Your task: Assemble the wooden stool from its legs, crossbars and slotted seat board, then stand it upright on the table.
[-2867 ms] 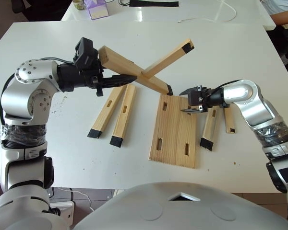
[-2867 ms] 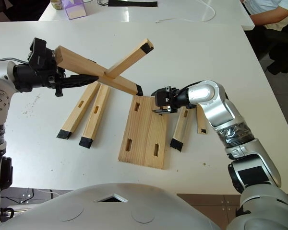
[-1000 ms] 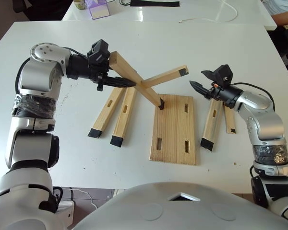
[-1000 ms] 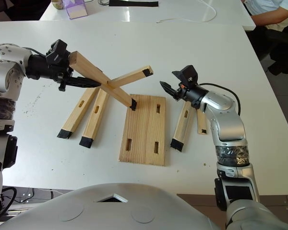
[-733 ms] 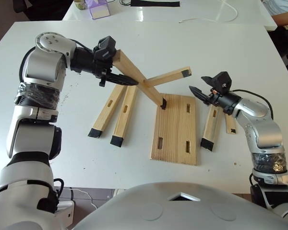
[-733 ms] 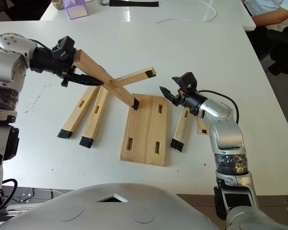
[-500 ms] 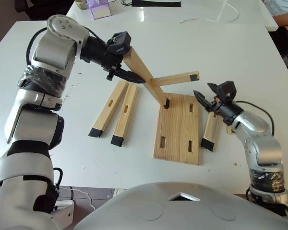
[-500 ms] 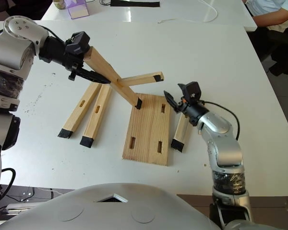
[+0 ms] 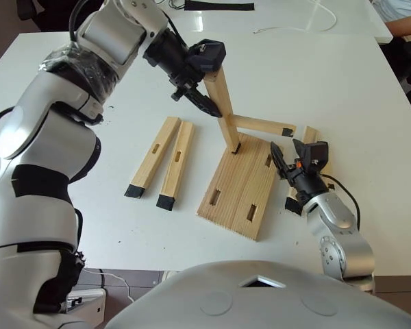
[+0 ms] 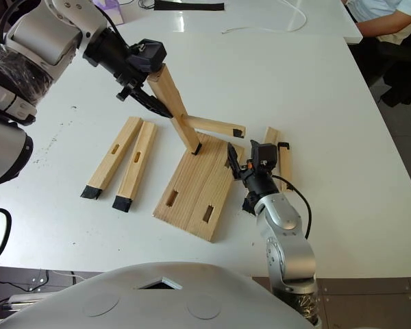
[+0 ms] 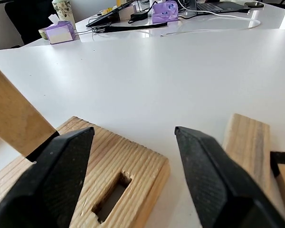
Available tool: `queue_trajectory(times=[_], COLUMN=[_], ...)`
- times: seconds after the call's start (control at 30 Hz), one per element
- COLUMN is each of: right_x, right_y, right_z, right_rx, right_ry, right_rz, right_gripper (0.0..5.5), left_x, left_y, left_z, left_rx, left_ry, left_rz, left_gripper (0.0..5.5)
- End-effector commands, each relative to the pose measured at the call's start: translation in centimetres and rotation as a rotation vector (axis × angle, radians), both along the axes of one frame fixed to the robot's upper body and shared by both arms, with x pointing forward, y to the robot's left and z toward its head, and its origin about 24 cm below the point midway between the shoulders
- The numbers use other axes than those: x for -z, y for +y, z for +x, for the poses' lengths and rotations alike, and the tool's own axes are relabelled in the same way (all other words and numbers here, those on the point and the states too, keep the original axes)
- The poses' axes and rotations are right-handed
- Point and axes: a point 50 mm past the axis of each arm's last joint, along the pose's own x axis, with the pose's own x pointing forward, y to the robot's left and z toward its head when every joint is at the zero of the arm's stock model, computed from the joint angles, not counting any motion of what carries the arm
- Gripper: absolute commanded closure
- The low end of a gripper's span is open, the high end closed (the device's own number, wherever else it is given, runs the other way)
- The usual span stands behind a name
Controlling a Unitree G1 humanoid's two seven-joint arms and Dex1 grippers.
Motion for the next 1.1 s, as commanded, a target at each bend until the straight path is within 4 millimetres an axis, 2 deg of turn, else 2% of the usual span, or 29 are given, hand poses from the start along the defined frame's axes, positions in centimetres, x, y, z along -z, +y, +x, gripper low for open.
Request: queue_trajectory(times=[0.03,0.13,0.3,0.47,0.6,0.7,0.87,1.1], right_x=[-0.5,-1.0,-1.5,-0.4,1.1,2.6,4.3,5.7], right_y=[0.5,0.4,1.3,2.2,1.9,1.6,1.6,2.2], right_z=[-0.2,0.0,0.6,2.6,3.8,4.0,3.1,2.2], right_rx=[-0.038,-0.134,-0.416,-0.606,-0.632,-0.633,-0.614,-0.58], right_ry=[-0.014,-0.024,-0.018,0.004,0.047,0.093,0.143,0.17], right_rz=[-0.073,-0.171,-0.369,-0.557,-0.662,-0.691,-0.685,-0.652], right_gripper=[2.36,2.36,2.36,2.36,2.36,2.36,2.36,2.36], left_x=[3.9,5.1,7.1,7.8,7.0,6.3,4.8,4.7], left_y=[0.9,1.7,2.9,3.7,3.7,3.5,2.2,-0.3], left_z=[-0.3,-0.6,-0.6,-0.2,0.0,0.0,-0.1,-0.9], left_rx=[-0.023,-0.055,-0.147,-0.243,-0.24,-0.219,-0.163,-0.211], left_ry=[0.086,0.142,0.22,0.243,0.213,0.159,0.082,-0.007], left_rz=[0.143,0.134,0.091,0.029,0.021,0.02,-0.004,-0.075], left_gripper=[3.49,3.49,3.49,3.49,3.49,3.49,3.49,3.49])
